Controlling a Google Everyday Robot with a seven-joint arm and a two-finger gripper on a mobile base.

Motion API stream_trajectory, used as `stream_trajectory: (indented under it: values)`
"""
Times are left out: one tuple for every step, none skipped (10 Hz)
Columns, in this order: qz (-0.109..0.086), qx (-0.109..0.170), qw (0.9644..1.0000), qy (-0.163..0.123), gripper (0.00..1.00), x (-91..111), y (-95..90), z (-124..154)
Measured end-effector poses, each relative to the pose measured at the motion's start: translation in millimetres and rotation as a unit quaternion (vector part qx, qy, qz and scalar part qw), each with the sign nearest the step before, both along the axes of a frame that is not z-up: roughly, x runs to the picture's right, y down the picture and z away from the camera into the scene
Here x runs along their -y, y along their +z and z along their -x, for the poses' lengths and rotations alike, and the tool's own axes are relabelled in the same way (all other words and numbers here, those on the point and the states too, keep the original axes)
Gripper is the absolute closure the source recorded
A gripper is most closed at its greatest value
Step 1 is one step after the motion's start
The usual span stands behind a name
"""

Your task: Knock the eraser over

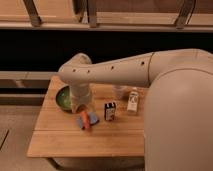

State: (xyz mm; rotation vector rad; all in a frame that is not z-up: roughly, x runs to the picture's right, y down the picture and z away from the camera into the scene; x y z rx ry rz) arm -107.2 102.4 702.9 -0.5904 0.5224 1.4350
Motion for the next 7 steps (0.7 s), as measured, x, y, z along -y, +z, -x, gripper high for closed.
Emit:
stream_trajectory:
  values:
    - [0.000,0.000,1.0000,0.000,0.72,0.0,0.0,0.0]
    - [0.000,0.000,1.0000,0.000,0.82,0.0,0.0,0.0]
    - [0.000,0.000,1.0000,0.000,0.90,0.1,0.0,0.0]
    - [0.001,0.000,1.0000,0.002,0.98,0.4,0.3,0.0]
    - [0.007,-0.004,1.0000,0.005,1.00,-0.5,4.5,-1.4]
    - [0.023,-0.018,0.9995,0.009,1.00,-4.8,12.5,-11.5]
    - [0.051,-0.040,0.9977,0.018,1.00,-15.9,21.0,-25.7]
